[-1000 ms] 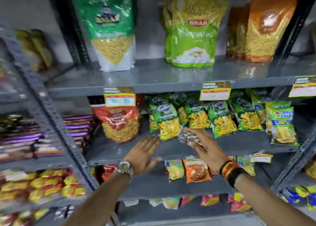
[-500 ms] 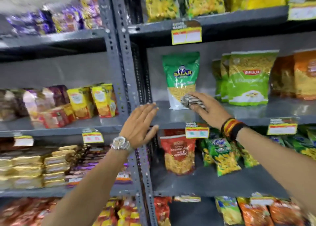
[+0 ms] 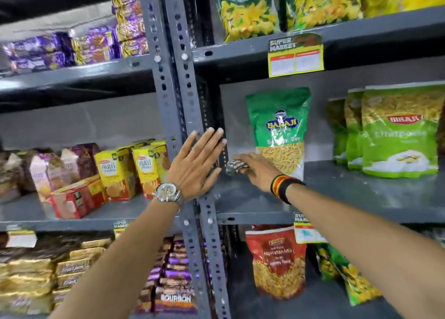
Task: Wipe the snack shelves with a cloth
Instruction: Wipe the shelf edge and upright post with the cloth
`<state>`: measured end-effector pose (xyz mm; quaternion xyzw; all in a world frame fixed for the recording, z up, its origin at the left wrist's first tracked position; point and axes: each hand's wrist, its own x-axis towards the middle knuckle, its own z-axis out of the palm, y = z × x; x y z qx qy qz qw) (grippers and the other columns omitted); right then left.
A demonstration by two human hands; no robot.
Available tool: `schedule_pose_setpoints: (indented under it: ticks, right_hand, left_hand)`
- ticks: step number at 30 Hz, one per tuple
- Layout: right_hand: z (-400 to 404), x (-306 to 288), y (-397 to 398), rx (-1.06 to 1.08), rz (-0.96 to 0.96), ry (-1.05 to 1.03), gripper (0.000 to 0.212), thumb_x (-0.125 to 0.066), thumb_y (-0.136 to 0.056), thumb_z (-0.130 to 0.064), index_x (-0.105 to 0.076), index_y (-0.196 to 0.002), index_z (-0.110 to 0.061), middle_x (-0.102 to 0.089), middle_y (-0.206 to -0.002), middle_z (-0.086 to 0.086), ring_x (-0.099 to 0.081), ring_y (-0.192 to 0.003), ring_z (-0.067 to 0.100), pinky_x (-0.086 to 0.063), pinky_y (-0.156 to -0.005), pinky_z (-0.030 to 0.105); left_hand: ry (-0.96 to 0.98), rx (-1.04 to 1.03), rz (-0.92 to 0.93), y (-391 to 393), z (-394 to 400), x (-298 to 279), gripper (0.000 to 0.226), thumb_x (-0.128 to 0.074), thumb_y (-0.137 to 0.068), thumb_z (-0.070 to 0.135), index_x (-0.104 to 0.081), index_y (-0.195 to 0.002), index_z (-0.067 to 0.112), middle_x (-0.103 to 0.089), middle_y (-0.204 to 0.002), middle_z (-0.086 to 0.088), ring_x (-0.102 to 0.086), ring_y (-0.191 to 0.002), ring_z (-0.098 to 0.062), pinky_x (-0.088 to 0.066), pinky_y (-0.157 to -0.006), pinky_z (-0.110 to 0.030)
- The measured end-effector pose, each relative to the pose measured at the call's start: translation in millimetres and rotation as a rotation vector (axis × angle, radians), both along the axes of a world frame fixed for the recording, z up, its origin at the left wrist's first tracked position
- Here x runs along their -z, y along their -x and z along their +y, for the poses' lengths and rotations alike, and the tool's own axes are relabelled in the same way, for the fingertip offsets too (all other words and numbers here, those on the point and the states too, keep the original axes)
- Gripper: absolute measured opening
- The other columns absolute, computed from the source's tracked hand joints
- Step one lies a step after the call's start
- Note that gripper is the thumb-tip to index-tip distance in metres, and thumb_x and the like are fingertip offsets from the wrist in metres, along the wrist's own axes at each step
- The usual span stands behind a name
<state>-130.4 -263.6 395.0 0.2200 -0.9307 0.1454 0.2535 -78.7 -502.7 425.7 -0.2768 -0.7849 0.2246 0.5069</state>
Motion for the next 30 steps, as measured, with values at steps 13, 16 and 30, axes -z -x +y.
schedule_pose_setpoints:
  ticks: [13, 16, 30]
  right_hand:
    - [-54.6, -2.6, 153.0, -0.002, -0.206, -0.015, 0.047, -0.056, -0.09, -0.02, -0.05, -0.132, -0.04, -0.059, -0.132, 0.005, -0.055, -0.122, 0.033, -0.042, -0.095, 0.038]
    - [-53.6, 10.0, 171.5, -0.009, -0.401, 0.038, 0.041, -0.062, -0.088, -0.022, -0.062, -0.128, -0.033, -0.063, -0.133, 0.003, -0.059, -0.12, 0.026, -0.04, -0.093, 0.023]
    - [-27.0, 2.2, 49.7, -0.448, -0.604, 0.066, 0.05, -0.052, -0.09, 0.005, -0.062, -0.129, -0.025, -0.064, -0.125, -0.007, -0.059, -0.097, -0.013, -0.04, -0.086, 0.0]
  left_hand:
    - [-0.029, 0.075, 0.105, 12.3, -1.2, 5.8, 0.074, -0.045, -0.097, 0.035, -0.021, -0.16, 0.006, -0.016, -0.168, -0.014, -0.01, -0.156, -0.03, -0.011, -0.125, -0.057]
    - [-0.028, 0.091, 0.101, 12.9, -2.1, 6.8, 0.074, -0.045, -0.096, 0.035, -0.021, -0.16, 0.005, -0.017, -0.168, -0.014, -0.012, -0.156, -0.03, -0.012, -0.125, -0.058]
    - [-0.02, 0.052, 0.068, 6.0, -1.3, 4.7, 0.072, -0.036, -0.1, 0.037, -0.013, -0.161, 0.006, -0.01, -0.169, -0.014, -0.006, -0.157, -0.031, -0.011, -0.124, -0.059]
